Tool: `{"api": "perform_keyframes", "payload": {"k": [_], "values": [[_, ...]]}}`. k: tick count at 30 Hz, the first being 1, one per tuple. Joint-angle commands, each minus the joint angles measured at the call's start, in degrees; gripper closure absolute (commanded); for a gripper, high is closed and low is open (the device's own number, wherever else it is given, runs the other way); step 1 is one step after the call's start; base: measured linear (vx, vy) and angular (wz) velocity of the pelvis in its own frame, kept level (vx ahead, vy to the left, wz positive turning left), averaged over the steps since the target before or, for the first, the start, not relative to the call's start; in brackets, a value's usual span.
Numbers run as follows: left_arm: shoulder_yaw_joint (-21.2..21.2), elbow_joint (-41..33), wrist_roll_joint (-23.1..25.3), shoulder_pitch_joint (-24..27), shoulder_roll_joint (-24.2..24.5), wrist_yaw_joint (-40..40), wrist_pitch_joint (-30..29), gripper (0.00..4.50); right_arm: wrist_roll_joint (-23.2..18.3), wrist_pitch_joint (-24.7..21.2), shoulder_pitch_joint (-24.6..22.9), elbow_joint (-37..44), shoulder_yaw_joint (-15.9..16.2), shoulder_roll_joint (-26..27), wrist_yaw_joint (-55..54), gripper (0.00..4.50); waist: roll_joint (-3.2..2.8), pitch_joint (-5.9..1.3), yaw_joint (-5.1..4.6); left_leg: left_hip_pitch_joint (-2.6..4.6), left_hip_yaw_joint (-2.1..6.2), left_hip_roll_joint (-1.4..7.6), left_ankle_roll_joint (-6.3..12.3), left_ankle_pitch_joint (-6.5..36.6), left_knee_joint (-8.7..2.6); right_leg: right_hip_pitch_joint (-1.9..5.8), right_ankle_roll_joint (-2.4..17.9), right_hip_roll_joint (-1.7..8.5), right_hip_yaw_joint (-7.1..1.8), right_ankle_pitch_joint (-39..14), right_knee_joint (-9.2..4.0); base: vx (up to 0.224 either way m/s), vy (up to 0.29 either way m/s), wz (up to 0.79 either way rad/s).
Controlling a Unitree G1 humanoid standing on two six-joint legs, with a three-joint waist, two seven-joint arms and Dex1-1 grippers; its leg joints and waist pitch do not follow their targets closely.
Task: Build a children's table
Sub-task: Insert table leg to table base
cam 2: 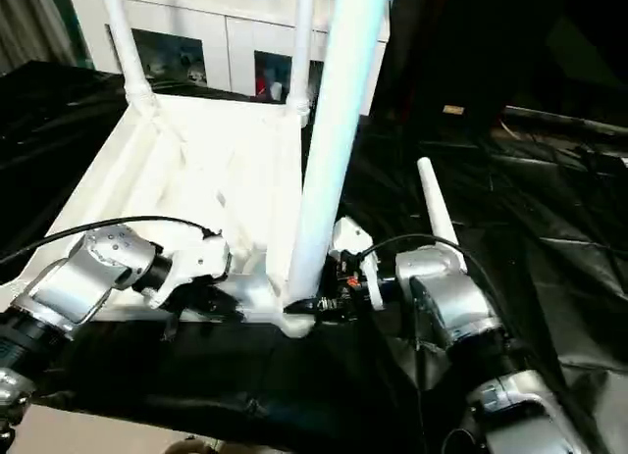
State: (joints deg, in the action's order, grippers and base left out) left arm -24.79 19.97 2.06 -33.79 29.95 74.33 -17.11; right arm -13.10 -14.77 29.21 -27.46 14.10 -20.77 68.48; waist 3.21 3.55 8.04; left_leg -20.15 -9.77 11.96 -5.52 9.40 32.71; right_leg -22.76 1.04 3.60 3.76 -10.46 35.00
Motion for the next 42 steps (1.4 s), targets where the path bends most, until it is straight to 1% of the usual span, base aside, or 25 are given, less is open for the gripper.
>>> {"api": "perform_keyframes", "payload": {"k": [1,3,7,9,11,12,13,14,15,16,17,18,19,20,21,22,23,24,25,27,28,31,36,40,42], "values": [[0.42,-1.38,-2.12,-1.67,-3.45,-0.81,-0.14,4.50,4.07,-0.37,-1.23,-5.34,-0.64,0.55,-9.93,1.95,-0.74,-3.09,-0.51,0.50,0.51,1.20,-0.95,17.93,-4.05,2.26,7.93,4.56,-2.46,-23.73,-5.21,0.000,0.000,0.00],[2.32,2.07,-1.46,-2.71,-6.89,-7.56,-2.81,4.50,4.26,-1.16,-1.70,-9.42,-3.90,3.45,-20.21,1.96,-0.69,-2.97,-1.18,0.76,0.62,1.03,-1.47,19.73,-4.02,2.01,6.83,4.59,-2.25,-27.63,-5.71,0.000,0.000,0.00],[3.11,3.72,-1.04,-3.16,-8.81,-11.10,-4.63,4.50,3.92,-2.34,-1.68,-11.30,-5.60,5.28,-25.09,1.96,-0.43,-2.85,-1.91,0.53,0.94,0.78,-0.63,20.49,-3.97,2.02,4.54,4.71,-1.86,-32.83,-6.60,0.000,0.000,0.00],[3.45,4.53,-0.59,-3.32,-10.32,-13.35,-6.05,4.50,3.45,-3.14,-1.10,-13.59,-6.88,6.90,-28.70,1.96,-0.57,-2.72,-2.11,1.16,0.90,0.64,-0.53,21.71,-3.67,1.38,4.37,4.74,-1.62,-35.09,-7.19,0.000,0.000,0.00],[4.11,5.90,0.68,-3.58,-13.96,-19.04,-9.48,4.50,2.20,-3.88,0.97,-19.68,-10.06,10.59,-37.13,1.96,-0.68,-2.40,-2.52,0.99,1.20,0.65,-0.82,23.21,-3.96,1.45,4.16,4.63,-1.32,-35.80,-7.26,0.000,0.000,0.00],[4.11,5.90,0.68,-3.58,-13.96,-19.04,-9.48,4.50,2.20,-3.88,0.97,-19.68,-10.06,10.59,-37.13,1.96,-0.74,-2.28,-2.86,1.07,1.26,0.69,-1.05,24.38,-4.01,1.31,3.86,4.58,-1.18,-36.88,-7.37,0.000,0.000,0.00],[4.11,5.90,0.68,-3.58,-13.96,-19.04,-9.48,4.50,2.20,-3.88,0.97,-19.68,-10.06,10.59,-37.13,1.96,-0.78,-2.20,-3.14,1.56,1.55,0.43,-1.23,26.91,-3.78,1.26,2.38,4.62,-0.35,-40.04,-8.21,0.000,0.000,0.00],[4.40,6.33,1.52,-3.68,-16.46,-22.94,-12.18,4.50,0.77,-3.54,2.76,-23.92,-12.54,12.97,-42.20,1.96,-1.13,-2.13,-3.13,1.88,1.68,0.47,-1.15,27.96,-3.83,1.21,2.05,4.73,-0.14,-40.67,-8.53,0.000,0.000,0.00],[4.70,6.00,2.12,-3.44,-19.56,-27.03,-14.86,4.50,-1.02,-2.80,4.68,-28.02,-15.04,15.35,-47.17,1.96,-1.43,-1.83,-4.02,1.92,2.17,0.87,-1.22,30.95,-4.20,1.76,1.75,4.74,1.29,-40.52,-9.10,0.000,0.000,0.00],[4.70,6.00,2.12,-3.44,-19.56,-27.03,-14.86,4.50,-1.02,-2.80,4.68,-28.02,-15.04,15.35,-47.17,1.96,-2.26,-1.62,-4.92,2.23,3.19,1.69,-1.45,37.37,-4.97,2.65,0.59,4.02,3.93,-38.15,-9.58,-0.034,0.060,-0.22],[4.88,5.77,2.40,-3.31,-21.66,-29.83,-16.69,4.50,-2.03,-2.28,5.94,-30.59,-16.89,16.98,-50.53,1.96,-4.06,-1.13,-4.76,-1.68,3.96,4.23,-1.48,47.61,-9.52,6.62,1.42,2.79,4.71,-29.44,-2.57,-0.078,0.055,-0.19],[4.72,5.34,2.48,-3.09,-23.04,-31.24,-17.66,4.50,-2.71,-1.81,6.75,-32.13,-18.14,18.09,-52.69,1.97,-3.75,-1.89,-2.84,-4.14,3.66,4.86,-1.28,50.55,-10.75,8.46,2.83,2.62,2.74,-18.00,4.66,-0.078,0.055,-0.19],[4.59,4.87,2.77,-2.66,-24.53,-33.25,-18.09,4.50,-2.83,-1.22,7.33,-32.95,-18.70,19.12,-54.98,1.97,-3.68,-0.97,-0.93,-2.34,0.11,3.69,-0.23,53.24,-12.35,4.85,3.60,1.02,1.49,-11.78,6.19,-0.052,-0.005,0.07],[4.53,4.90,2.96,-2.52,-25.00,-34.08,-17.91,4.50,-2.95,-1.11,7.56,-33.14,-18.90,19.54,-55.63,1.97,-1.19,-1.49,-2.58,0.47,0.52,2.66,0.55,48.33,-9.79,3.94,2.60,2.46,-1.43,-21.23,4.03,0.059,-0.092,0.05],[4.47,4.93,3.17,-2.36,-25.51,-34.98,-17.71,4.50,-3.08,-0.99,7.80,-33.36,-19.12,20.00,-56.34,1.97,0.58,-1.02,-1.57,5.91,1.58,-0.84,-1.29,30.59,2.06,-2.64,1.22,10.54,-2.28,-58.54,-9.90,0.059,-0.092,0.05],[4.50,4.96,3.21,-2.34,-25.60,-35.19,-17.66,4.50,-3.04,-0.92,7.85,-33.41,-19.14,20.07,-56.54,1.97,0.61,-1.48,-1.27,0.17,2.83,-0.13,0.07,14.75,1.19,2.75,0.28,11.70,-3.33,-59.23,-8.42,0.086,-0.080,-0.37],[4.69,5.18,3.51,-2.20,-26.27,-36.66,-17.34,4.50,-2.73,-0.46,8.22,-33.78,-19.28,20.62,-58.00,1.97,0.61,-1.48,-1.27,0.17,2.83,-0.13,0.07,14.75,1.19,2.75,0.28,11.70,-3.33,-59.23,-8.42,0.034,-0.010,-0.29],[4.80,5.53,3.94,-2.17,-26.62,-37.72,-16.97,4.50,-2.07,0.03,8.52,-34.03,-19.06,20.98,-58.97,1.97,-0.49,-2.69,-1.30,-1.56,3.19,0.96,-3.45,15.26,-3.75,4.18,1.39,6.63,-0.32,-39.34,-5.53,0.066,0.023,-0.46],[4.80,5.53,3.94,-2.17,-26.62,-37.72,-16.97,4.50,-2.07,0.03,8.52,-34.03,-19.06,20.98,-58.97,1.97,-1.37,-3.07,-1.40,-0.24,3.06,1.13,-3.85,17.37,-4.19,3.34,3.99,5.58,-0.34,-26.81,-4.61,0.000,0.000,0.00],[6.20,6.88,4.75,-2.70,-26.84,-39.76,-16.71,4.50,-0.95,1.66,10.03,-36.02,-19.41,21.96,-60.30,1.97,-1.07,-2.99,-1.73,0.13,2.41,0.98,-2.63,17.86,-4.53,3.24,6.60,5.03,-0.59,-20.90,-4.49,0.000,0.000,0.00],[6.51,7.05,4.94,-2.80,-26.88,-40.14,-16.83,4.50,-0.93,1.96,10.38,-36.59,-19.62,22.10,-60.52,1.97,-1.23,-2.67,-1.86,0.38,2.26,1.03,-2.64,20.94,-4.64,2.74,6.38,5.16,-0.56,-25.43,-5.13,0.000,0.000,0.00],[6.77,7.38,5.19,-3.08,-26.51,-40.71,-16.96,4.50,-0.73,2.76,10.96,-37.63,-20.14,22.48,-60.84,1.97,-1.10,-2.58,-1.94,0.37,2.50,0.98,-2.73,24.28,-4.82,2.65,3.99,5.58,-0.49,-31.89,-6.12,0.000,0.000,0.00],[6.35,7.52,5.03,-3.04,-26.03,-40.22,-16.45,4.50,-0.79,3.76,11.21,-37.97,-20.16,22.85,-60.05,1.97,-1.06,-2.72,-1.86,0.41,2.11,1.19,-2.05,21.54,-5.26,2.65,4.50,5.51,-0.70,-27.49,-6.22,0.000,0.000,0.00],[5.33,7.11,4.43,-2.71,-24.22,-36.50,-14.73,4.50,-0.35,4.39,11.31,-37.63,-19.58,22.70,-55.33,1.97,-0.70,-2.70,-1.90,0.38,1.88,1.14,-1.70,21.96,-5.32,2.59,3.93,5.61,-0.78,-29.74,-6.54,0.000,0.000,0.00],[3.97,5.98,3.72,-2.07,-21.64,-31.12,-12.31,4.50,0.42,4.01,10.37,-35.99,-17.59,22.18,-49.18,1.97,-0.53,-2.85,-1.72,0.38,1.84,1.25,-1.15,21.12,-5.39,2.62,3.61,5.79,-0.98,-29.81,-6.72,0.000,0.000,0.00]]}}
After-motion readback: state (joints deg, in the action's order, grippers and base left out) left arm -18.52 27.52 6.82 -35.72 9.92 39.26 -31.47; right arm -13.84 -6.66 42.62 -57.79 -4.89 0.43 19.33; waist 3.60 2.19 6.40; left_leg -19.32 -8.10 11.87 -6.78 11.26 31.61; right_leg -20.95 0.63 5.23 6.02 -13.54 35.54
